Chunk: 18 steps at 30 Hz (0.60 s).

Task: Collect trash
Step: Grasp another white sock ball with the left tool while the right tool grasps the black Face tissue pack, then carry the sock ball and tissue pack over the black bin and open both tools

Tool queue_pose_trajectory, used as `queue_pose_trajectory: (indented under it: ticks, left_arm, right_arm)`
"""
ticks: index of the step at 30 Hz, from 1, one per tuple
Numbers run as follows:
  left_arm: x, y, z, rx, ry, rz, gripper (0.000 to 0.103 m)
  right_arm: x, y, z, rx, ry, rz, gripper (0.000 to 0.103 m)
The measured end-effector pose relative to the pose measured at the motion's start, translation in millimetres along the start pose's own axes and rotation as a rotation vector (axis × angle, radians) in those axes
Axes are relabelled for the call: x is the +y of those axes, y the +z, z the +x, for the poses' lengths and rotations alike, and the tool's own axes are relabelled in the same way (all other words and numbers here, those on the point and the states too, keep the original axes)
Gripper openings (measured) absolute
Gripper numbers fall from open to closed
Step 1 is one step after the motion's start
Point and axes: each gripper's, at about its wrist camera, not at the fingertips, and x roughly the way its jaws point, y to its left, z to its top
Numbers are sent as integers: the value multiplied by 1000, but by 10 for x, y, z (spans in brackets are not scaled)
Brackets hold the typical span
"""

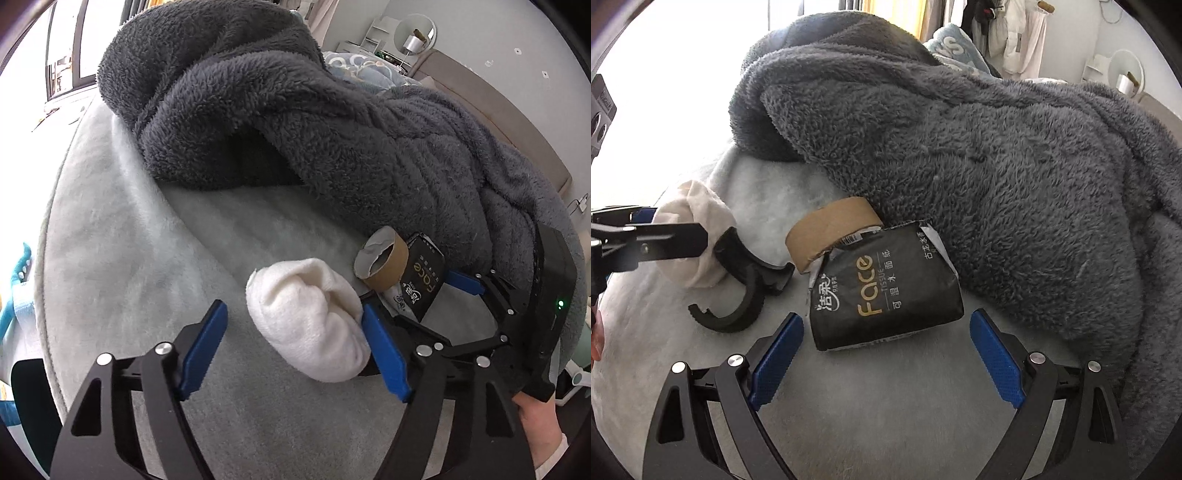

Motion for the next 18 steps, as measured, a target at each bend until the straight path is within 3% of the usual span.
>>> queue_pose_trajectory:
  ticks: [6, 12, 14, 18]
  left_arm:
    - [-6, -4, -2, -10, -6, 17, 61]
    - [-34, 10, -41, -17, -9, 41, 51]
    - [-35, 5, -60, -19, -7, 53, 50]
    - [-34, -1, -105, -29, -3, 74, 48]
  right_arm:
    - [-112, 32, 151, -4, 37, 25, 93]
    - [-43, 48, 175, -10, 14, -11, 92]
    - [9, 85, 182, -5, 26, -18, 79]
    - [24, 93, 142, -3, 29, -3, 75]
